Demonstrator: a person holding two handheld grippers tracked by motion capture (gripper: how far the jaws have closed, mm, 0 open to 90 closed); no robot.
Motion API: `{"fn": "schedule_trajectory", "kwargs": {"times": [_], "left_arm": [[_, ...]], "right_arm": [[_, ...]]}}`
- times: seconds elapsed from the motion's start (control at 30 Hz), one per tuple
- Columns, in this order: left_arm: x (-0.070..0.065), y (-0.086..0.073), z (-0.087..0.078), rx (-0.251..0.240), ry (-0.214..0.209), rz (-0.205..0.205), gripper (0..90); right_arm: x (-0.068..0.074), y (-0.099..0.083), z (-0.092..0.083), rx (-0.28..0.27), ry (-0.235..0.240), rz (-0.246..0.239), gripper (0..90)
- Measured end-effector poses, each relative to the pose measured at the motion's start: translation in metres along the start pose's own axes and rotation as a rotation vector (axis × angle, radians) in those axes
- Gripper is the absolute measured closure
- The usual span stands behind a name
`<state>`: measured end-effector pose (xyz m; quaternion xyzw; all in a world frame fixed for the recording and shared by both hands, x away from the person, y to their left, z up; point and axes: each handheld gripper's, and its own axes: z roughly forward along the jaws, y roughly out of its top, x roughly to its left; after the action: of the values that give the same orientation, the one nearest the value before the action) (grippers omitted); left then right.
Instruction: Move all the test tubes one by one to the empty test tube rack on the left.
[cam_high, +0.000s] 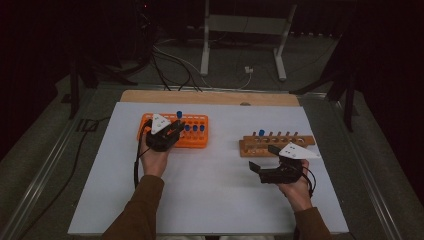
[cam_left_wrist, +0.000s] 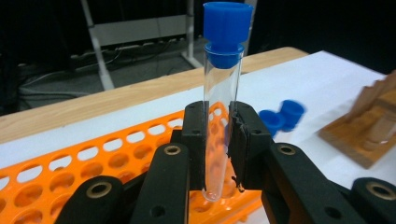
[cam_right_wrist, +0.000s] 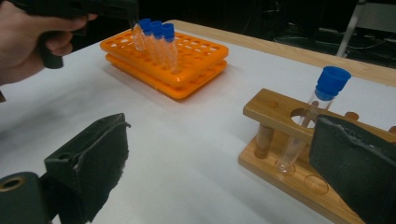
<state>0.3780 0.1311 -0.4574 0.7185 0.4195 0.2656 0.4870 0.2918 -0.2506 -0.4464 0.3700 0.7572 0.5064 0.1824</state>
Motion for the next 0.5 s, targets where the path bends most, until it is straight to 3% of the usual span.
{"fn": "schedule_trajectory", "kwargs": {"times": [0.5], "left_arm": [[0.003,-0.02,0.022,0.083,0.021,-0.017,78.1]], "right_arm": [[0.0,-0.002,0.0,0.003,0.013,-0.004,6.3]]}}
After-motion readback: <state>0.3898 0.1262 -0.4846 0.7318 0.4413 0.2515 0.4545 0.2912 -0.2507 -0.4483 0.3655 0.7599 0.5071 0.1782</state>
